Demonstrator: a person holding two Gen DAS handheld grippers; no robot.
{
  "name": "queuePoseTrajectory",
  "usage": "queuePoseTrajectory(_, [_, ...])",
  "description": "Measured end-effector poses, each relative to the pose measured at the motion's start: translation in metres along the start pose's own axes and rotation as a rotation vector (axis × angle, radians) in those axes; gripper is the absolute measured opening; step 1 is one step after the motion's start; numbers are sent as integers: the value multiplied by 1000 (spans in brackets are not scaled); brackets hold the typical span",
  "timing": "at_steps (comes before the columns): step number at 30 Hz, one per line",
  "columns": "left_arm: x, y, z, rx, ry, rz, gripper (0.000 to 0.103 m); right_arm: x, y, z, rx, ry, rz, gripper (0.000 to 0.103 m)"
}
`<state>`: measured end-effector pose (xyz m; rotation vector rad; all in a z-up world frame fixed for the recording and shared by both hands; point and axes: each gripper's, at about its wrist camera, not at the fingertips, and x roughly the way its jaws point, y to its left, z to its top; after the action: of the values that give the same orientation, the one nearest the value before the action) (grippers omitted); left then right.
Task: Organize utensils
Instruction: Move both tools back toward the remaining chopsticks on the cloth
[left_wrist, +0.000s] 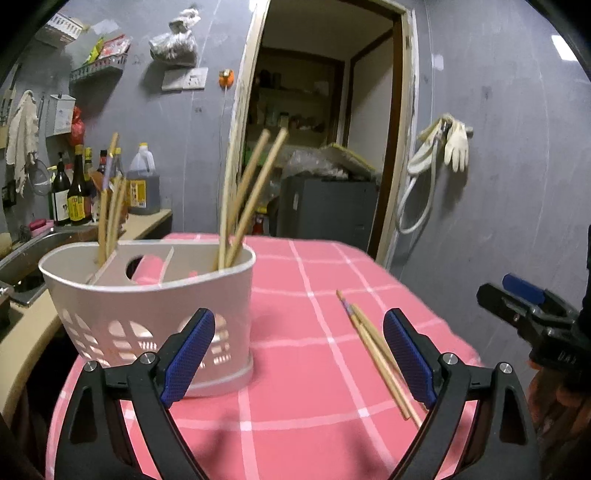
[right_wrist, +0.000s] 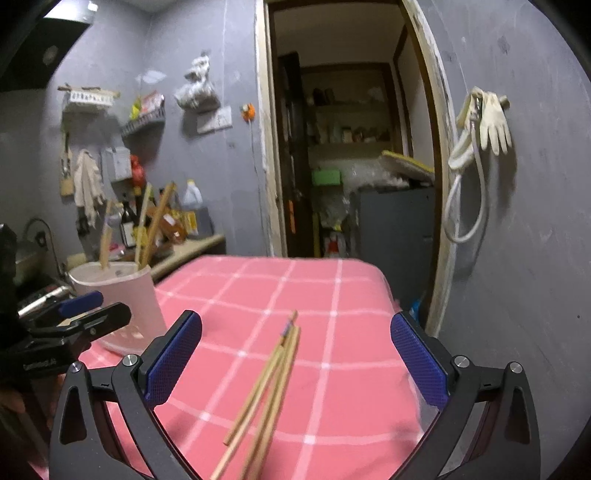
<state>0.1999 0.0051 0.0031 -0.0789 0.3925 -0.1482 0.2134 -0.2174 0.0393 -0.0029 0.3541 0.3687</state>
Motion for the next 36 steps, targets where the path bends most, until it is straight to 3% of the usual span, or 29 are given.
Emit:
queuePoseTrajectory(11, [31,-3,-14,5,138,4,89,43,-14,-21,-24,250,-51,103])
queuePoseTrajectory(19, [48,-2,-14,6,212,-12,89,71,-10,-34,-64,407,-27,76])
queuePoseTrajectory(25, [60,0,-14,-14,263,-38,88,87,-6,-41,-92,490,0,64])
queuePoseTrajectory(35, [81,-2,-13,-35,334,-64,87,112,-5,-44,-117,570,21,62])
queuePoseTrajectory(36, [82,-2,-12,-37,339,-68,86,112,-7,-43,-113,565,22,58])
